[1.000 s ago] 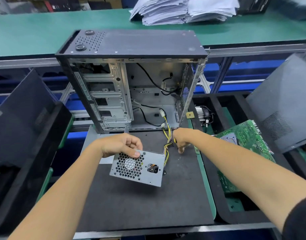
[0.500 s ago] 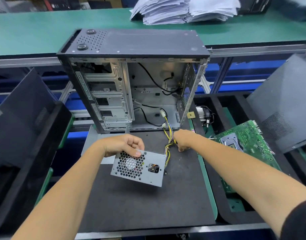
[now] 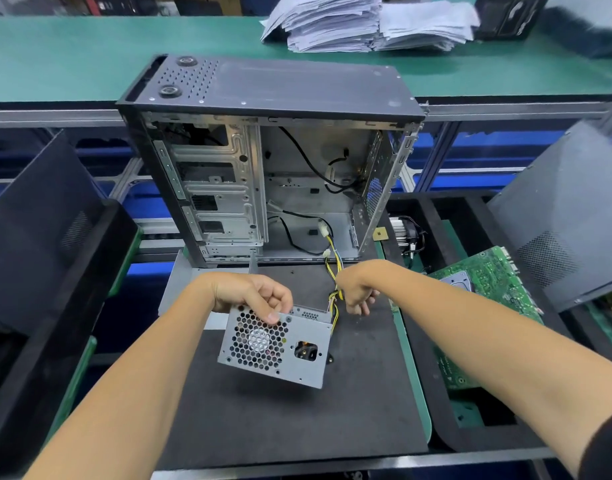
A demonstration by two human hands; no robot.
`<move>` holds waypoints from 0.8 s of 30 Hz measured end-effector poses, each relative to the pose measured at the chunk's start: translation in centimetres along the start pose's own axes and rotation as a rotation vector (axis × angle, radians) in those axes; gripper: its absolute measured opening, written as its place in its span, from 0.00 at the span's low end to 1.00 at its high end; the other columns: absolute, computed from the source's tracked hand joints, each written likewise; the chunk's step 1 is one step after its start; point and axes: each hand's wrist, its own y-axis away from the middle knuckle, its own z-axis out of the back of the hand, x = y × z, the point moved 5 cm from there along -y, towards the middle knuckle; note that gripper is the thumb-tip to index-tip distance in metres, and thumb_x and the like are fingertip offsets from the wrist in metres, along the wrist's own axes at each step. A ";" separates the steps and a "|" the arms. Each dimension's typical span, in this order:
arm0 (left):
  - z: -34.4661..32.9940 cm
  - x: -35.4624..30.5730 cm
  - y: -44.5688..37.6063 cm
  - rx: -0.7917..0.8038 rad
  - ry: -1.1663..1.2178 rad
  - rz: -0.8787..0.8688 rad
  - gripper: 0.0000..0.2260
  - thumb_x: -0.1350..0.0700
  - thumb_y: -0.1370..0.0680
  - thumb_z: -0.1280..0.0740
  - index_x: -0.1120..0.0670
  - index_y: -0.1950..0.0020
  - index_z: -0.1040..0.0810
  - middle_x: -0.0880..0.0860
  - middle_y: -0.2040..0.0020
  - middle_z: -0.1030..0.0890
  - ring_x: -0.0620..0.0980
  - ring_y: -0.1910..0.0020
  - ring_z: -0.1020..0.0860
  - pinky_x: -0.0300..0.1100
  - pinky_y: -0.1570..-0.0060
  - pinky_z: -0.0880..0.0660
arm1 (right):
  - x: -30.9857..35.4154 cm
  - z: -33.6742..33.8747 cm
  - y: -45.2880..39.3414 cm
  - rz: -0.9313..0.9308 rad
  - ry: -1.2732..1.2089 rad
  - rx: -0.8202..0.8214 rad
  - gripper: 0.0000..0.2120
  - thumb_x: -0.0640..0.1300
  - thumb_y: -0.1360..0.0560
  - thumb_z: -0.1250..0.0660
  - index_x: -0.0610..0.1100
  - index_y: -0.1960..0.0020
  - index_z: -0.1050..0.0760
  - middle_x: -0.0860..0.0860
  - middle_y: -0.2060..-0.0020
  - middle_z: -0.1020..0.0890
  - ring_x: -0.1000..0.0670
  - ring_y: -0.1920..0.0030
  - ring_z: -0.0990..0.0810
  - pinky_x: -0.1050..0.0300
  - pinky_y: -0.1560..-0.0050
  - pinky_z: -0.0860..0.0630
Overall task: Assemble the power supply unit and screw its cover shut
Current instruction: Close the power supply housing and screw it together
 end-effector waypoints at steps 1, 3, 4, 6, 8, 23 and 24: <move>0.0 -0.1 -0.1 0.013 -0.005 0.004 0.06 0.64 0.29 0.32 0.55 0.55 0.25 0.48 0.66 0.28 0.41 0.68 0.30 0.31 0.64 0.31 | 0.6 0.3 0.2 0.015 0.005 0.034 0.08 0.37 0.27 0.33 0.38 0.65 0.24 0.47 0.64 0.18 0.52 0.74 0.28 0.64 0.76 0.32; 0.2 -0.2 -0.3 0.021 -0.022 0.002 0.06 0.64 0.29 0.32 0.56 0.55 0.25 0.48 0.66 0.27 0.41 0.68 0.30 0.31 0.64 0.31 | 2.0 1.5 0.7 0.052 0.016 0.031 0.05 0.35 0.28 0.33 0.36 0.63 0.24 0.47 0.66 0.18 0.51 0.74 0.29 0.64 0.76 0.33; 0.3 -0.2 -0.3 0.021 -0.026 -0.004 0.06 0.64 0.29 0.32 0.56 0.54 0.26 0.48 0.66 0.27 0.41 0.68 0.29 0.31 0.63 0.31 | 2.6 2.1 0.9 0.071 0.003 0.025 0.03 0.34 0.29 0.33 0.35 0.62 0.25 0.46 0.67 0.18 0.50 0.74 0.30 0.64 0.76 0.34; 0.3 -0.2 -0.4 0.041 -0.005 -0.014 0.08 0.65 0.29 0.33 0.57 0.53 0.28 0.48 0.64 0.26 0.41 0.67 0.28 0.32 0.63 0.30 | 3.9 3.1 1.4 0.117 -0.031 0.048 0.03 0.34 0.30 0.32 0.36 0.60 0.26 0.46 0.68 0.19 0.49 0.75 0.32 0.65 0.77 0.36; 0.4 0.0 -0.5 0.059 0.054 -0.019 0.12 0.68 0.29 0.34 0.57 0.52 0.32 0.52 0.61 0.27 0.42 0.66 0.27 0.32 0.63 0.28 | 4.9 3.8 1.9 0.152 -0.038 0.097 0.05 0.34 0.31 0.31 0.37 0.61 0.28 0.45 0.70 0.21 0.49 0.76 0.34 0.65 0.77 0.38; 0.3 1.0 -2.0 0.279 0.086 0.002 0.16 0.64 0.34 0.28 0.55 0.51 0.29 0.53 0.61 0.26 0.43 0.65 0.25 0.33 0.63 0.25 | 6.5 4.7 2.7 0.167 -0.030 0.154 0.11 0.39 0.31 0.28 0.34 0.52 0.21 0.46 0.72 0.28 0.49 0.75 0.35 0.63 0.74 0.37; 0.3 1.0 -2.0 0.288 0.082 0.003 0.16 0.64 0.34 0.28 0.55 0.51 0.29 0.53 0.62 0.26 0.43 0.65 0.25 0.33 0.63 0.25 | 6.4 4.7 2.8 0.162 -0.038 0.162 0.09 0.38 0.31 0.28 0.35 0.53 0.21 0.46 0.72 0.29 0.49 0.74 0.35 0.63 0.74 0.37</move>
